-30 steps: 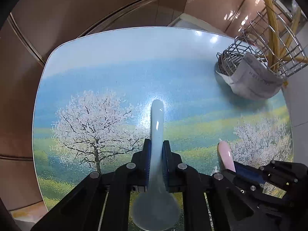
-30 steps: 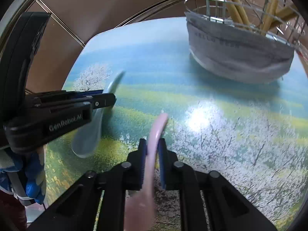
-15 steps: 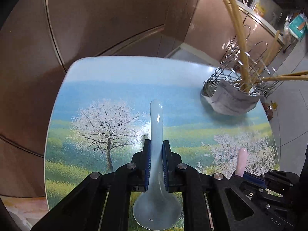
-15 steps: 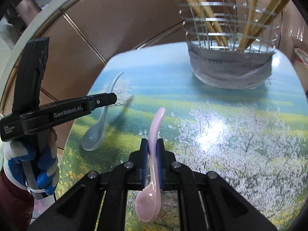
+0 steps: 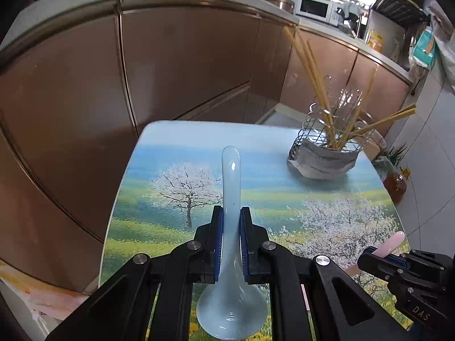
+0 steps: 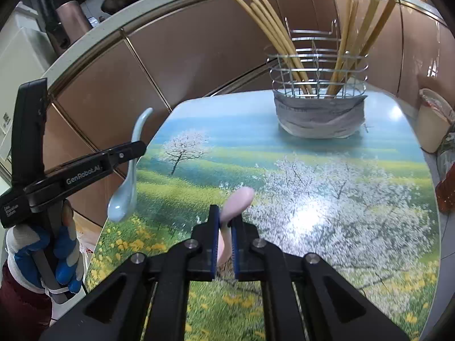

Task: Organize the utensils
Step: 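Lift both held spoons and carry them above the wire holder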

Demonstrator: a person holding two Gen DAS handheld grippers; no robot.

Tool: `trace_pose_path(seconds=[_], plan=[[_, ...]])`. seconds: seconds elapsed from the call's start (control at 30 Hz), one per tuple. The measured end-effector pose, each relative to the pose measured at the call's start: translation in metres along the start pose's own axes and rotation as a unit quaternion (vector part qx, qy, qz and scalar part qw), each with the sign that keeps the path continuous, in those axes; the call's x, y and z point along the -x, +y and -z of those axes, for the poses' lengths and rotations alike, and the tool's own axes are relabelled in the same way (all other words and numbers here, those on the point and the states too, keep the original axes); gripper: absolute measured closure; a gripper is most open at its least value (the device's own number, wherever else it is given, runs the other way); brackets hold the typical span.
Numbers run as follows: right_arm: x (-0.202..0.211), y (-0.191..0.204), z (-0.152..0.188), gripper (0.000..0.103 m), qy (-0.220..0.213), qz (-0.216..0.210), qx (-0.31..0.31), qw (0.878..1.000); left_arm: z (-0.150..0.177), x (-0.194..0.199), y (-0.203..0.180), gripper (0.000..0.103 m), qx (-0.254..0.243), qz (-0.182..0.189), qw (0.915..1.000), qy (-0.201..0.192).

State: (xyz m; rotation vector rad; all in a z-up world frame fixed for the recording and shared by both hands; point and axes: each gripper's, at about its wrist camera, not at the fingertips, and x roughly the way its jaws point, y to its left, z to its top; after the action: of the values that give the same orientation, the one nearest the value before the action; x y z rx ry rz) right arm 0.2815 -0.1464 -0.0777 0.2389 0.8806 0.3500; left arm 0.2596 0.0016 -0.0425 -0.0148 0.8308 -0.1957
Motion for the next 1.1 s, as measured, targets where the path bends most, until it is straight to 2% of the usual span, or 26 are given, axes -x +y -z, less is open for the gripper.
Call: trace_pose_path(seconds=[0.3, 0.7, 0.83, 1.1], plan=[[0.05, 0.013, 0.014, 0.096, -0.026, 0.02, 0.016, 0.999, 0.019, 0.055, -0.01, 0.092, -0.013, -0.011, 0.9985, -0.053], [0.095, 0.023, 0.028, 0.096, -0.062, 0.041, 0.03, 0.997, 0.034, 0.101, -0.029, 0.092, -0.024, -0.012, 0.9945, -0.101], [0.11, 0.022, 0.012, 0.096, -0.08, 0.047, 0.036, 0.995, 0.017, 0.11, -0.031, 0.092, -0.014, 0.01, 0.9933, -0.115], [0.139, 0.015, -0.067, 0.096, -0.137, 0.069, 0.061, 0.986, -0.055, 0.095, -0.046, 0.092, -0.004, 0.066, 0.9888, -0.133]])
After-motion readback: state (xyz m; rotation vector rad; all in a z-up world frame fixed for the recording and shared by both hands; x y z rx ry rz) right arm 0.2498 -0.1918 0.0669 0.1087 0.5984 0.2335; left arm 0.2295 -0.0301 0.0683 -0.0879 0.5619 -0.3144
